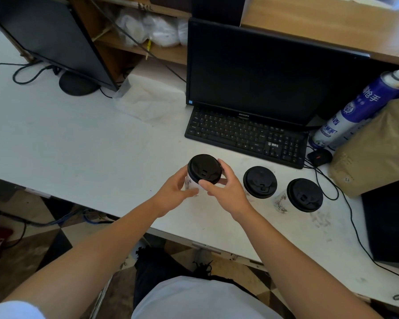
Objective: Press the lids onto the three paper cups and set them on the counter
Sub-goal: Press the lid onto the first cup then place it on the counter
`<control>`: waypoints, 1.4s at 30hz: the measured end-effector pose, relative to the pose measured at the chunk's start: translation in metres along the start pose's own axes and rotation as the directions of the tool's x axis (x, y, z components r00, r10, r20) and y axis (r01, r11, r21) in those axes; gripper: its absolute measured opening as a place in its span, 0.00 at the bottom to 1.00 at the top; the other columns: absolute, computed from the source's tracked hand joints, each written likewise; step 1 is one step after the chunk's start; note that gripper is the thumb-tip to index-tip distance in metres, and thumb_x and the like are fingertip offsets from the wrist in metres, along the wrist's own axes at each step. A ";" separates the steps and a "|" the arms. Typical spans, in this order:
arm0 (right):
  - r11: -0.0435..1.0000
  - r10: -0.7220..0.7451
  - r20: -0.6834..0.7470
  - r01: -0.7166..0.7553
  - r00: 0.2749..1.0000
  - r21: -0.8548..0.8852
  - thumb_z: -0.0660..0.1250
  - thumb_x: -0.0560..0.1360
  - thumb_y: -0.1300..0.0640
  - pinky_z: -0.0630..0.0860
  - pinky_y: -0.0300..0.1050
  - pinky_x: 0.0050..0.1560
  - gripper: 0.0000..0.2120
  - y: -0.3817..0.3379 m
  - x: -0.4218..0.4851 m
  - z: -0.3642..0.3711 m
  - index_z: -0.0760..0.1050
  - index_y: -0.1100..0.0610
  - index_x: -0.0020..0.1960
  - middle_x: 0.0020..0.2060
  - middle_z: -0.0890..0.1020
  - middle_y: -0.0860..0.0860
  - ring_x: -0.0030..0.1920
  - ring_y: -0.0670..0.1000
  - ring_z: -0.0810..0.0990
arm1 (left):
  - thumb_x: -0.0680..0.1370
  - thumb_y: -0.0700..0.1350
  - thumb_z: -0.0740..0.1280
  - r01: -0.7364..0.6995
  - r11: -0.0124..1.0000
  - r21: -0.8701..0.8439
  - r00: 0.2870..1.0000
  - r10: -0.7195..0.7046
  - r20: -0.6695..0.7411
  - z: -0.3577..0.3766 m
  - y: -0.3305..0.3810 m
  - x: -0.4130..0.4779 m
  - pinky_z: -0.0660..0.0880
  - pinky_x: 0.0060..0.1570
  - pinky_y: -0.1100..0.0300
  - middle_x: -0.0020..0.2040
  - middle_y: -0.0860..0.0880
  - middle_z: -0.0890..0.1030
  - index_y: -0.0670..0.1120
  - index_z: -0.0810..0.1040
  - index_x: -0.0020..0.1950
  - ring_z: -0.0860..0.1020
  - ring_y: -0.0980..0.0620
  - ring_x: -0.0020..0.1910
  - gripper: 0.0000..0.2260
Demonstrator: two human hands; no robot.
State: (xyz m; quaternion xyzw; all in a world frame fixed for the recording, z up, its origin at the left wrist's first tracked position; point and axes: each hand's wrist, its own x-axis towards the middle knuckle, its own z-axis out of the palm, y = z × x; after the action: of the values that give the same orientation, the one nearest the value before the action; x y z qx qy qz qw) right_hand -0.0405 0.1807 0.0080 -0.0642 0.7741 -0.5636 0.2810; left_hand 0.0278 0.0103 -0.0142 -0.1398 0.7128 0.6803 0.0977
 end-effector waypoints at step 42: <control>0.965 0.225 -0.156 -0.197 0.962 0.176 0.50 0.86 0.50 0.86 0.54 0.44 0.16 0.008 0.028 0.027 0.72 0.56 0.63 0.59 0.76 0.53 0.56 0.52 0.77 | 0.86 0.47 0.51 -0.041 0.987 0.156 0.958 0.083 -0.276 -0.001 -0.001 0.021 0.81 0.56 0.48 0.62 0.51 0.77 0.49 0.71 0.69 0.77 0.50 0.62 0.15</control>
State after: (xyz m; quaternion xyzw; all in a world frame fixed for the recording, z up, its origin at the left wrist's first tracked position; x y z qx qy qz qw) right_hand -0.0485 0.1490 -0.0153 0.0909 0.7508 -0.5937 0.2750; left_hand 0.0081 0.0074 -0.0224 -0.2051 0.7723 0.6011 -0.0159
